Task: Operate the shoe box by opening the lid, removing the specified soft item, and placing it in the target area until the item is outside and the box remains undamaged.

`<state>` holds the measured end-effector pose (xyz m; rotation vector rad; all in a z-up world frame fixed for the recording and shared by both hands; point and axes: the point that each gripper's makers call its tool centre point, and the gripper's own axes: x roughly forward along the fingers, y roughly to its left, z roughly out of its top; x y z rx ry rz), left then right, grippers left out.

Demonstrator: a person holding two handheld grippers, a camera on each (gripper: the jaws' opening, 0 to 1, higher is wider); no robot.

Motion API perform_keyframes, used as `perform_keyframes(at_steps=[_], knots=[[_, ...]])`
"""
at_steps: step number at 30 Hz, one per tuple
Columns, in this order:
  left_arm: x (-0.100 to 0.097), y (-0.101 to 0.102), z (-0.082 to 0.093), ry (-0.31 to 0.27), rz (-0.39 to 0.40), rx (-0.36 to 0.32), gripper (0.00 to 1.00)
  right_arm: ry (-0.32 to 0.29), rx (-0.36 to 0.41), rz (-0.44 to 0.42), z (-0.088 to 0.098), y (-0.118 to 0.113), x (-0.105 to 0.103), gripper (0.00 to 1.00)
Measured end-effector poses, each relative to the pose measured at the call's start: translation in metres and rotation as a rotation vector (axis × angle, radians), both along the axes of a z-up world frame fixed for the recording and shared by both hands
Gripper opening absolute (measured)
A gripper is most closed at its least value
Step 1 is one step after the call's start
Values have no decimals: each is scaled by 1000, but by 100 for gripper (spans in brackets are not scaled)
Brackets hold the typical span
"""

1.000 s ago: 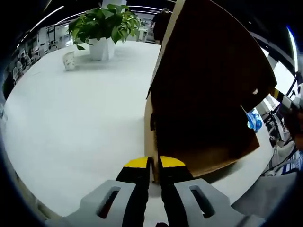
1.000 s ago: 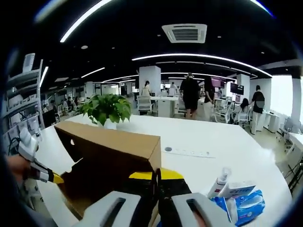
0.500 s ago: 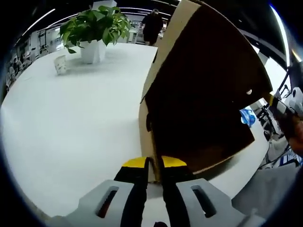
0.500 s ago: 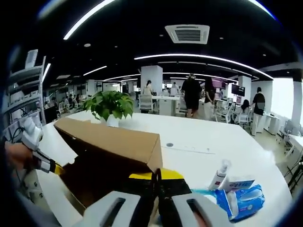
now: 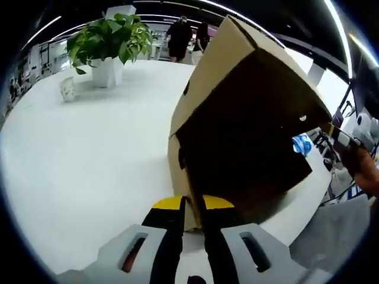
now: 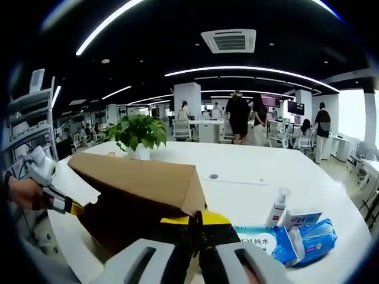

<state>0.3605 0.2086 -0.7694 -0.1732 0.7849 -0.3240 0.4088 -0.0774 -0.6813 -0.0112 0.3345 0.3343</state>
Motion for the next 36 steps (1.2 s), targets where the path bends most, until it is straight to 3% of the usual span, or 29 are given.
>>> perform_keyframes(at_steps=[17,36], knots=[[2,3,20,-62,30,-68,0,27,8,0,-12,0,-12,0],[1,-5,38,-111,-7,-112,0,85,40,10,-25,-1,-23,0]])
